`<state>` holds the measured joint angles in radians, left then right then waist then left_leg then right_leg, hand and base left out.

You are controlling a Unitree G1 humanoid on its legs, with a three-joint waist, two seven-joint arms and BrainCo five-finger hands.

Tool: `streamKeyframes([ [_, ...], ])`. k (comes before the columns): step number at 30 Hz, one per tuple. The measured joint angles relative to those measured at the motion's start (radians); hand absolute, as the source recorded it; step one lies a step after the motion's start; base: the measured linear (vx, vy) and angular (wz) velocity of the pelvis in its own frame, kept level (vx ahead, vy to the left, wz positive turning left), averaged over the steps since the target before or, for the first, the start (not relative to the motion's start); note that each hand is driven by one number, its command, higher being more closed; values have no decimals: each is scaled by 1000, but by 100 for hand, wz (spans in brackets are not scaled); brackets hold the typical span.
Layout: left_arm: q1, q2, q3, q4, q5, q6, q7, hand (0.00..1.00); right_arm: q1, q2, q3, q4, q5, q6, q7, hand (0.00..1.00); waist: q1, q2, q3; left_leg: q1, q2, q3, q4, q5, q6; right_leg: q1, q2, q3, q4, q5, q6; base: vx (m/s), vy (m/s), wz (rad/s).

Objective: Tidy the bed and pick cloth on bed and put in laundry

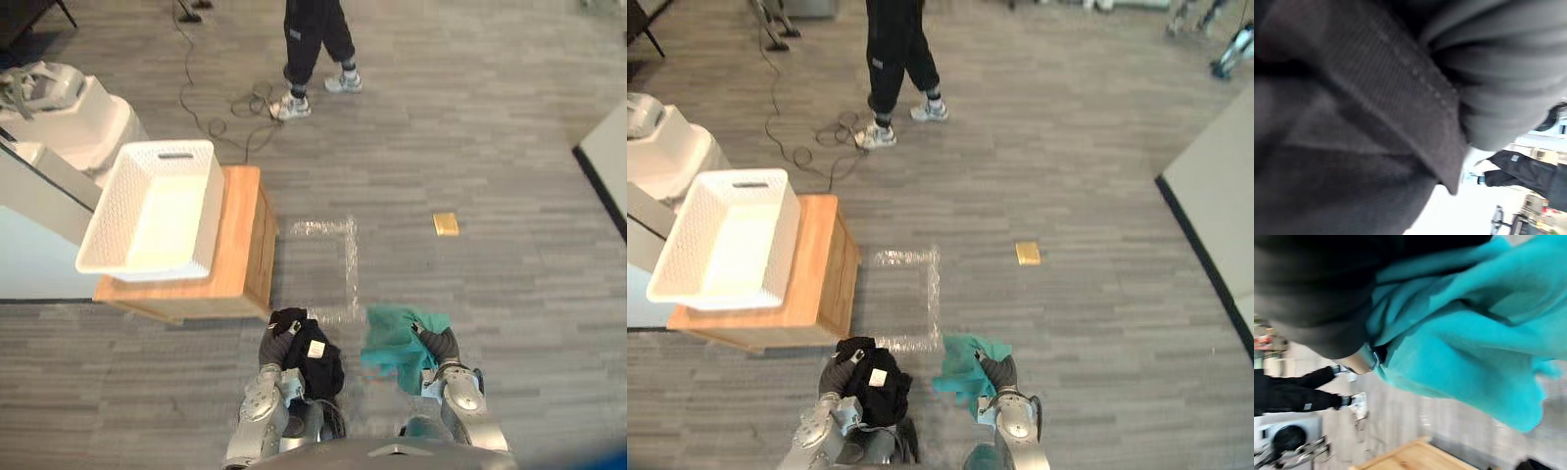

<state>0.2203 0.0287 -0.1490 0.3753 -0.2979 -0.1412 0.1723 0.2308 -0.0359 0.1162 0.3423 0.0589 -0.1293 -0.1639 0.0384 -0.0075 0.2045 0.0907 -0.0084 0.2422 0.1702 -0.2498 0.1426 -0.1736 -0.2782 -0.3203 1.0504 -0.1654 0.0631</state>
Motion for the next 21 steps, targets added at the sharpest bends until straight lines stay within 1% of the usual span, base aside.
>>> streamKeyframes([
  [1,-10,0,-2,0,10,0,5,100,14,6,-18,-23,8,-5,-2,100,-28,-2,-1,16,10,-51,-2,-3,-6,-71,9,3,-66,-31,-1,440,-172,135],
  [3,-25,-1,-9,0,14,0,8,100,21,14,-35,-33,9,-8,-7,100,-39,5,4,40,23,-82,-8,-6,-11,-122,34,17,-154,-39,-9,423,-254,102],
  [4,-23,-3,-13,0,15,-1,8,100,25,20,-39,-33,16,-9,-16,100,-51,30,17,78,66,-115,-8,-25,-45,-165,102,81,-367,-32,-3,518,-354,99],
  [5,-25,-2,-17,1,16,-1,9,100,24,21,-40,-34,18,-9,-18,100,-54,29,17,90,83,-120,-8,-36,-65,-176,126,109,-483,-12,13,440,-325,85],
  [6,-27,-2,-19,0,17,-1,8,100,22,21,-40,-35,19,-9,-18,100,-54,28,17,99,92,-122,-8,-44,-79,-177,138,124,-560,10,18,385,-308,63],
  [7,-30,-1,-27,0,17,-1,8,100,22,23,-40,-38,30,-9,-18,100,-52,25,16,117,110,-128,-8,-68,-120,-184,148,156,-753,90,24,509,-423,73],
  [8,-29,0,-28,-1,18,-1,7,100,22,28,-40,-46,36,-9,-18,100,-51,0,13,144,115,-139,-15,-93,-161,-176,137,192,-907,167,35,521,-452,80],
  [9,-29,2,-27,4,19,0,6,100,27,29,-39,-49,36,-9,-18,100,-52,-11,15,171,127,-149,-24,-117,-200,-165,137,204,-929,278,50,511,-459,59],
  [10,-32,-17,-27,23,32,5,7,100,7,17,-44,-47,36,-7,-18,100,-45,46,25,199,183,-151,-39,-127,-224,-166,189,177,-874,296,7,477,-409,36],
  [11,-30,-24,-31,16,48,0,1,100,-13,18,-57,-49,36,-7,-18,100,-45,65,32,202,207,-144,-40,-90,-241,-180,203,169,-819,246,-14,465,-392,26],
  [12,-28,-27,-31,16,56,-2,-1,100,-20,23,-60,-49,36,-7,-17,100,-46,68,33,211,218,-146,-38,-42,-239,-188,205,159,-755,198,-26,454,-388,29],
  [13,-25,-30,-30,17,57,-2,-3,100,-17,26,-57,-54,35,-7,-16,100,-48,68,32,207,234,-156,3,-12,-238,-178,206,143,-710,155,-45,432,-394,44],
  [14,-18,-38,-22,17,57,-3,-5,100,-18,26,-49,-53,35,-7,-12,100,-49,72,31,165,261,-178,128,16,-229,-144,211,111,-688,106,-60,411,-378,52],
  [15,-13,-46,-10,17,55,-5,-5,100,-23,23,-37,-53,34,-8,-10,100,-46,72,32,107,279,-192,268,55,-224,-111,220,96,-692,71,-65,389,-341,50],
  [16,-5,-59,4,17,50,-9,-4,100,-24,10,-15,-53,33,-8,-7,100,-44,78,38,16,318,-201,467,139,-209,-51,244,78,-739,57,-68,384,-287,32],
  [17,4,-63,5,17,45,-14,-5,100,-28,2,-2,-54,33,-8,-6,100,-31,91,44,-67,352,-195,640,144,-218,5,260,55,-782,52,-75,464,-275,25],
  [18,9,-64,5,17,44,-17,-8,100,-32,-4,8,-54,33,-9,-6,100,-23,92,50,-132,375,-161,764,128,-205,57,267,43,-813,49,-88,466,-206,25],
  [19,11,-63,5,17,44,-20,-13,100,-37,-12,17,-54,33,-9,-6,100,-18,85,56,-186,394,-82,836,100,-186,115,266,33,-846,46,-106,388,-136,29],
  [20,16,-63,6,17,44,-22,-14,100,-43,-15,17,-54,33,-10,-7,100,-12,78,60,-215,395,-29,848,79,-173,150,259,27,-865,42,-111,384,-110,35],
  [21,26,-65,9,12,44,-23,-14,100,-55,-23,16,-54,33,-12,-9,100,1,75,62,-267,388,50,829,39,-162,200,249,11,-904,35,-109,301,-58,37],
])
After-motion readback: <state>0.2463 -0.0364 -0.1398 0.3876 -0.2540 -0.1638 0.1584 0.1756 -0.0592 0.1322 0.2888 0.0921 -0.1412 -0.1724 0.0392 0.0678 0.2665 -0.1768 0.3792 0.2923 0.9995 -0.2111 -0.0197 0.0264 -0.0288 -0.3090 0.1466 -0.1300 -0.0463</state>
